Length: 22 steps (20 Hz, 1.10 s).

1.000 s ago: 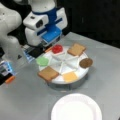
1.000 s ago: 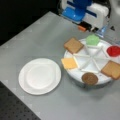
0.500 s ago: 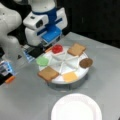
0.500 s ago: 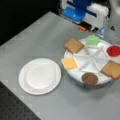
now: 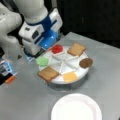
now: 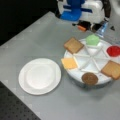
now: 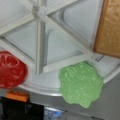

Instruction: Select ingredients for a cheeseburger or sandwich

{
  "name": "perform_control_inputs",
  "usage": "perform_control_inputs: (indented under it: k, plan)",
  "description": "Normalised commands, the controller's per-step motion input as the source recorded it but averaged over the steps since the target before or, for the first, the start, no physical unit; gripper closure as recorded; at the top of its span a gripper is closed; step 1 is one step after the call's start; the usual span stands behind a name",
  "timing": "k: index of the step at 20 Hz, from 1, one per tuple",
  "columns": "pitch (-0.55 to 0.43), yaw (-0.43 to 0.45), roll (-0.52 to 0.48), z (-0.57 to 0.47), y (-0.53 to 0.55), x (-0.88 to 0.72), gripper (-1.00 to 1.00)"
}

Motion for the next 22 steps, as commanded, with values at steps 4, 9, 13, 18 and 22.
perform_control_inputs:
  k: [4,9,13,18,22]
  plan:
    - [0.138,0.039,0.138,0.10,0.02,0.18,-1.00]
    - [0.131,0.067,0.111,0.04,0.09,0.19,-1.00]
    - [0.115,0.060,0.148,-0.08,-0.06,0.16,-1.00]
    - [0.064,0.040,0.181,-0.09,-0.20,0.12,-1.00]
    - [0.017,0.035,0.199,-0.05,-0.25,0.08,-1.00]
